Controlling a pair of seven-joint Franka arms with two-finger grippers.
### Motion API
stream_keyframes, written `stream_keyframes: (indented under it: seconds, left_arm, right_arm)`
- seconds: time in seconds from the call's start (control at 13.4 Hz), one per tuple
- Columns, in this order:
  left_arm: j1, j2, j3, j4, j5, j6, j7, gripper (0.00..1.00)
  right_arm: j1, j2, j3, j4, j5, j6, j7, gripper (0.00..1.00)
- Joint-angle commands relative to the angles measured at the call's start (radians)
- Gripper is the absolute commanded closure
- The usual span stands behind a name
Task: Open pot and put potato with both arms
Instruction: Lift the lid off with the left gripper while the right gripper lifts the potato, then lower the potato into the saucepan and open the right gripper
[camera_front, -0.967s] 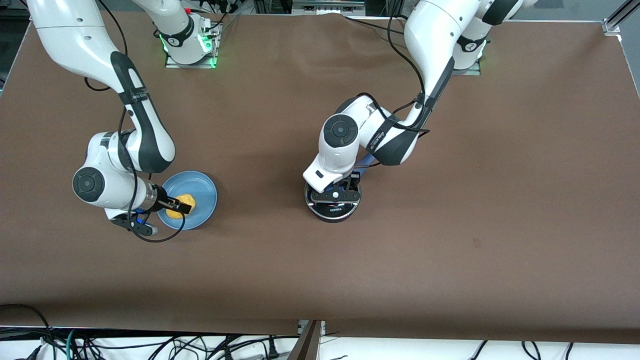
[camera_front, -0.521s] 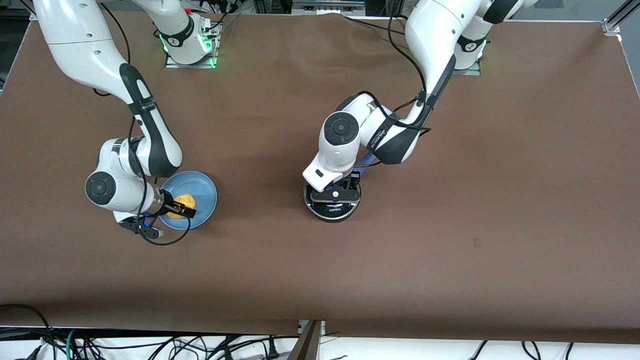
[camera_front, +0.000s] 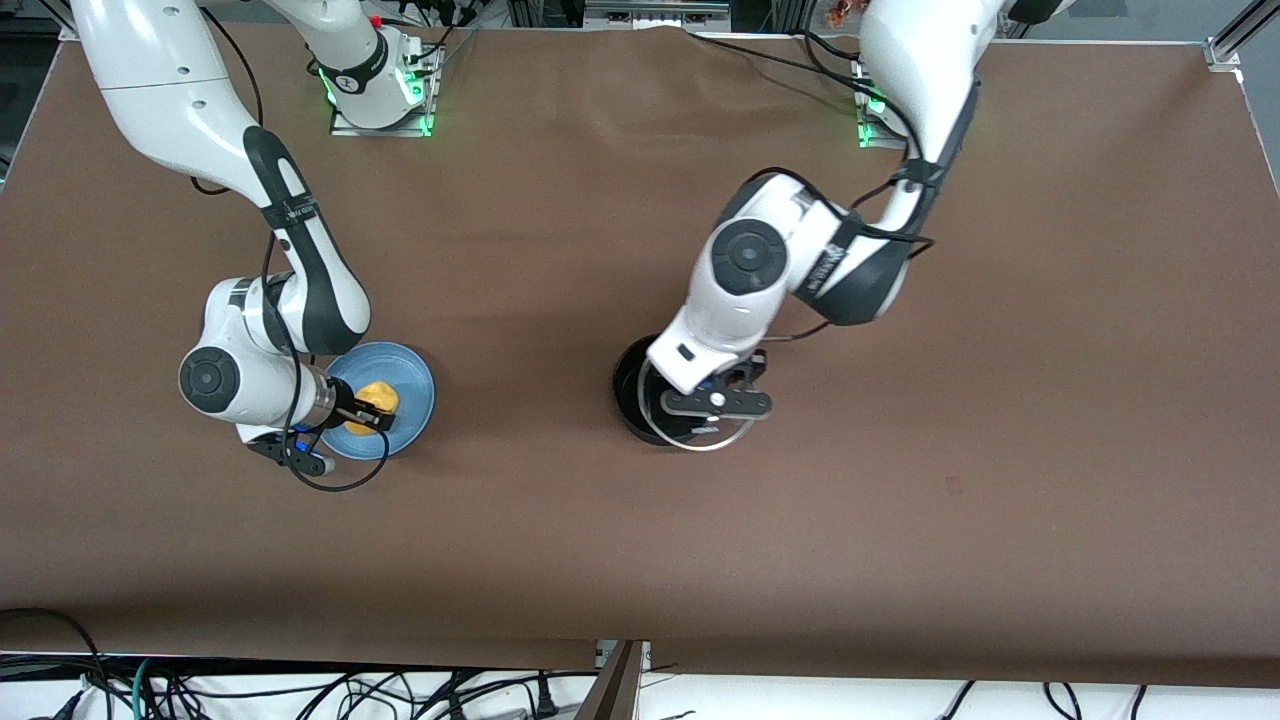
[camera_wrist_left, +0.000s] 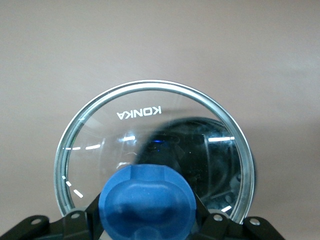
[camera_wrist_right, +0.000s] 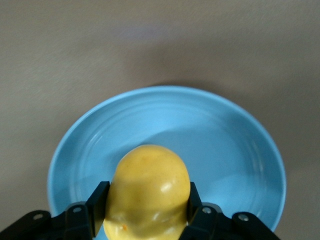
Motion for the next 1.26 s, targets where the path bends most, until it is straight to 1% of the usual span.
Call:
stream_keyframes:
  seconds: [0.0, 0.07, 0.15, 0.37, 0.45, 0.6, 0.67, 0.82, 0.97, 1.12, 1.19]
  left_arm:
    - [0.107, -0.074, -0.004, -0.076, -0.022, -0.022, 0.101, 0.35]
    - [0.148, -0.094, -0.004, -0.116, -0.020, -0.022, 0.115, 0.35]
    - [0.191, -0.110, -0.001, -0.148, -0.020, -0.022, 0.129, 0.35]
    - [0.313, -0.125, -0.001, -0.206, -0.020, -0.020, 0.163, 0.36]
    - [0.354, -0.124, 0.000, -0.228, -0.020, -0.010, 0.166, 0.36]
    - [0.426, -0.118, 0.000, -0.268, -0.014, 0.035, 0.186, 0.35]
    - [0.463, -0.119, 0.000, -0.306, -0.014, 0.082, 0.257, 0.35]
    - [0.521, -0.125, 0.003, -0.398, -0.014, 0.202, 0.399, 0.35]
    - [0.528, -0.137, 0.045, -0.475, -0.014, 0.289, 0.480, 0.35]
    - [0.538, -0.141, 0.063, -0.527, -0.014, 0.343, 0.540, 0.35]
    - [0.541, -0.139, 0.080, -0.547, -0.014, 0.360, 0.560, 0.35]
  right_arm:
    - [0.019, -0.014, 0.010, 0.104, 0.065, -0.162, 0.052, 0.83]
    - [0.035, -0.013, 0.018, 0.132, 0.088, -0.202, 0.101, 0.83]
    - [0.058, -0.013, 0.033, 0.148, 0.105, -0.210, 0.154, 0.83]
    - [0.139, -0.013, 0.107, 0.194, 0.106, -0.203, 0.343, 0.82]
    - [0.173, -0.002, 0.124, 0.226, 0.106, -0.201, 0.391, 0.78]
    - [0.262, 0.036, 0.142, 0.287, 0.122, -0.192, 0.461, 0.77]
    - [0.293, 0.061, 0.144, 0.324, 0.137, -0.178, 0.513, 0.77]
    - [0.348, 0.097, 0.147, 0.364, 0.146, -0.070, 0.593, 0.77]
    - [0.402, 0.143, 0.147, 0.384, 0.146, 0.056, 0.649, 0.77]
    - [0.424, 0.186, 0.147, 0.415, 0.146, 0.125, 0.666, 0.76]
    - [0.425, 0.197, 0.147, 0.425, 0.146, 0.130, 0.667, 0.61]
